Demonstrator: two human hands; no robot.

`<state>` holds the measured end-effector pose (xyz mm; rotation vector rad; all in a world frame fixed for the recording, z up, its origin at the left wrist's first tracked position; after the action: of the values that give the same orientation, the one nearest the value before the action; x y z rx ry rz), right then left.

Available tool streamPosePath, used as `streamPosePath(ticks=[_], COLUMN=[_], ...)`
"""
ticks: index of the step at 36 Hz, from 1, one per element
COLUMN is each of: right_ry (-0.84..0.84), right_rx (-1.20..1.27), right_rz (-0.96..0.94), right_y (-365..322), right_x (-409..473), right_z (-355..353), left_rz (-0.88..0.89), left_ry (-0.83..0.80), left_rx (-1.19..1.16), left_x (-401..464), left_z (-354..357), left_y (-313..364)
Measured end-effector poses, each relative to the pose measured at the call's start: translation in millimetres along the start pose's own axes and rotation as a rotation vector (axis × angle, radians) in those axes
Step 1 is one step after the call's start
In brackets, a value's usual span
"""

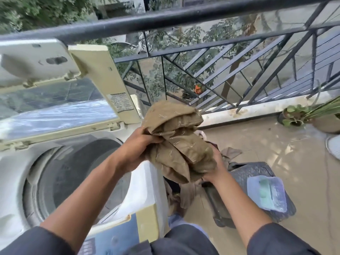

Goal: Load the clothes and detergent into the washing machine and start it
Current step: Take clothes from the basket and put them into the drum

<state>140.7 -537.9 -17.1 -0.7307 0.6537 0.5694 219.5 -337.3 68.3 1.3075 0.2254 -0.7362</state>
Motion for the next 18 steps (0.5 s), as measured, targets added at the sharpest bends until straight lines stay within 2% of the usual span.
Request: streamPosePath(ticks=[1, 3, 6, 11, 14, 18], right_ry=[0.118, 0.170, 0.119, 0.080, 0.091, 0.077], right_rx=[-0.022, -0.104, -0.249, -0.511, -0.717, -1.030], right_rz=[-0.044, -0.085, -0.176, -0.418, -0.583, -0.694], right_y=[0, -7, -14, -15, -1, 34], right_x=[7, 2, -10, -43, -59, -62], right_z=[-7, -4, 11, 66, 114, 169], left_rz=[0.007, 0.003, 0.000, 0.069, 0.142, 0.280], left_ry=[0.016, 0.053, 0.076, 0.001, -0.065, -0.011], left_rx=[0.051, 0.161, 0.202, 0.239, 0.235, 0.214], left_x=[-3, -9, -23, -55, -81, -118], left_z=[-8, -26, -43, -68, -83, -110], left_y=[0, -4, -6, 1, 11, 23])
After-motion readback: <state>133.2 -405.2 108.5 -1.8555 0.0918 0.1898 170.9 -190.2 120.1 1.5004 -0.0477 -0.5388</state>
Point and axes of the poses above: each hand's wrist, its own x-axis towards the middle knuckle, its own z-axis out of the palm, y = z × x, the point moved 3 cm from there along x, towards the middle knuckle, and after that the axes turned 9 degrees about -x, right-handed, at the moved point
